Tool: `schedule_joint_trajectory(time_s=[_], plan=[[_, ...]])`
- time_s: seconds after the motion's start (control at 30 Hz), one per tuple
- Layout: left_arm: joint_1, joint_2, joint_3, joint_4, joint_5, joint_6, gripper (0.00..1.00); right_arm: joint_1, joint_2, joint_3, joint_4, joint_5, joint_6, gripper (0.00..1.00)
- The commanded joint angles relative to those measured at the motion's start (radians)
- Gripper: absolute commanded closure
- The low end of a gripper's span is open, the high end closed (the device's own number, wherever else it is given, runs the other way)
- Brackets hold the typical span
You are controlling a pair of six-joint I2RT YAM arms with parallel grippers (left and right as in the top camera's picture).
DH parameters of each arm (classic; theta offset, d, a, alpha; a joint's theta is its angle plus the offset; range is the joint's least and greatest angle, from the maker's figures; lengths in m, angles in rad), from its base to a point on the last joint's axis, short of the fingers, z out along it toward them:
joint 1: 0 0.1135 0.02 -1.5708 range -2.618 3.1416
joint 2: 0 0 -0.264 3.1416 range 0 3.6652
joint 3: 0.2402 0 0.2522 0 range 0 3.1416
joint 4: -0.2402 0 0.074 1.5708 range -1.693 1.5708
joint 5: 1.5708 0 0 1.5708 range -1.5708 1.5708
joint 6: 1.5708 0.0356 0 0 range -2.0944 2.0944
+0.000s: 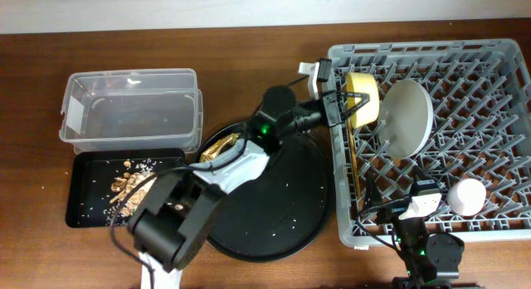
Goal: Sort waste into correct bins and load items into the dishwasher rack
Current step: 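Carry the yellow bowl to the dish rack and release it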
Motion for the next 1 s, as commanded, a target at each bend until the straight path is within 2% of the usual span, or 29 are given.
schedule_joint_trajectory(time_s=[0.0, 0.07, 0.1, 0.13, 0.17, 0.27, 0.37, 0.47, 0.57, 0.6, 0.63, 0.67, 0.7, 0.83, 0.9, 0.97], plan=[[0.003, 0.077, 0.015, 0.0, -0.018, -0.032, 0.97, -0.007, -0.006, -0.007, -0.002, -0.005, 0.001, 0.02], [0.003, 0.103, 0.015, -0.001, 0.002, -0.035, 0.94, -0.007, -0.006, -0.007, -0.002, -0.005, 0.001, 0.02], [0.003, 0.103, 0.015, 0.0, 0.011, -0.039, 0.87, -0.007, -0.006, -0.007, -0.002, -0.005, 0.001, 0.02], [0.003, 0.103, 0.015, 0.002, 0.011, -0.039, 0.67, -0.007, -0.006, -0.007, -0.002, -0.005, 0.001, 0.02], [0.003, 0.103, 0.015, 0.002, 0.011, -0.039, 0.02, -0.007, -0.006, -0.007, -0.002, -0.005, 0.001, 0.02], [0.019, 0.103, 0.015, 0.003, 0.039, -0.042, 0.01, -0.007, -0.006, -0.007, -0.002, -0.005, 0.001, 0.02], [0.103, 0.099, 0.015, 0.014, 0.199, -0.048, 0.01, -0.007, -0.006, -0.007, -0.002, -0.005, 0.001, 0.01], [0.162, 0.093, 0.015, -0.021, 0.285, -0.054, 0.01, -0.007, -0.006, -0.007, -0.002, -0.005, 0.001, 0.02], [0.206, 0.077, 0.015, -0.196, 0.356, -0.036, 0.01, -0.007, -0.006, -0.007, -0.002, -0.005, 0.001, 0.02], [0.218, 0.045, 0.015, -0.298, 0.367, 0.017, 0.01, -0.007, -0.006, -0.007, -0.002, -0.005, 0.001, 0.02], [0.226, -0.011, 0.015, -0.47, 0.332, 0.112, 0.01, -0.007, -0.006, -0.007, -0.002, -0.005, 0.001, 0.02], [0.23, -0.079, 0.015, -0.682, 0.239, 0.229, 0.01, -0.007, -0.006, -0.007, -0.002, -0.005, 0.001, 0.02], [0.232, -0.202, 0.015, -0.983, 0.027, 0.385, 0.01, -0.007, -0.006, -0.007, -0.002, -0.005, 0.001, 0.02], [0.225, -0.556, 0.015, -1.559, -0.513, 0.657, 0.01, -0.006, -0.006, -0.007, -0.002, -0.005, 0.001, 0.02], [0.225, -0.625, 0.015, -1.804, -0.732, 0.684, 0.01, -0.006, -0.006, -0.007, -0.002, -0.005, 0.001, 0.02], [0.225, -0.624, -0.019, -1.985, -0.866, 0.68, 0.01, -0.006, -0.006, -0.007, -0.002, -0.005, 0.001, 0.02]])
